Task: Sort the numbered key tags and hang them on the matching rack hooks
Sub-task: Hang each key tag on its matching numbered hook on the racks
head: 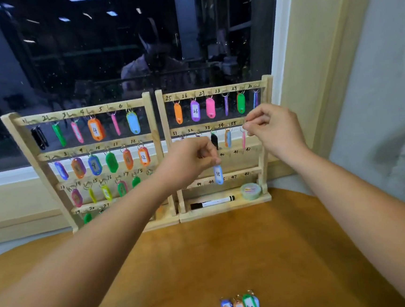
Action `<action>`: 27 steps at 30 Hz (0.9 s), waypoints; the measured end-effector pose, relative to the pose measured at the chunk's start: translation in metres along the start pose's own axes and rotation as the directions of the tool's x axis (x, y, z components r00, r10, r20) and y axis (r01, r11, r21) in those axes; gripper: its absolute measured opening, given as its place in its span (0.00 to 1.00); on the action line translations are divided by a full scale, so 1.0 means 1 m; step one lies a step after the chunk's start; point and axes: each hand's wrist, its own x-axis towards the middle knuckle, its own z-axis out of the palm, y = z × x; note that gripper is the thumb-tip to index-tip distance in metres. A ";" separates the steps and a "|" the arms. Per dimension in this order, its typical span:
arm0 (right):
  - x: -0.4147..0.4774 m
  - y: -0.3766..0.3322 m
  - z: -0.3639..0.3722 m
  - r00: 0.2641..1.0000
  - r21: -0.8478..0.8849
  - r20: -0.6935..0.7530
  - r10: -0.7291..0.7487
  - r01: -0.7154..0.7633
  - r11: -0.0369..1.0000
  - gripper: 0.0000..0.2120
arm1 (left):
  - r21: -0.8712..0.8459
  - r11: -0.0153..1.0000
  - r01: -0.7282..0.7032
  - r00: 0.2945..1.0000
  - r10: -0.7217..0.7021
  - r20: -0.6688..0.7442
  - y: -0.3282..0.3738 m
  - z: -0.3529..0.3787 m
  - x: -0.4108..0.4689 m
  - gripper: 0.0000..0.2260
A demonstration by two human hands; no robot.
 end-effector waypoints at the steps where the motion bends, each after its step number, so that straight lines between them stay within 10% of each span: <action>1: 0.006 0.001 0.000 1.000 -0.019 -0.019 -0.005 0.004 1.000 0.08 | -0.003 1.000 -0.009 1.000 0.009 -0.025 0.003 0.001 0.008 0.06; 27: 0.030 -0.006 0.000 0.996 -0.045 -0.004 0.088 -0.088 0.995 0.06 | 0.103 0.995 0.019 0.975 0.004 -0.221 0.043 0.021 0.107 0.07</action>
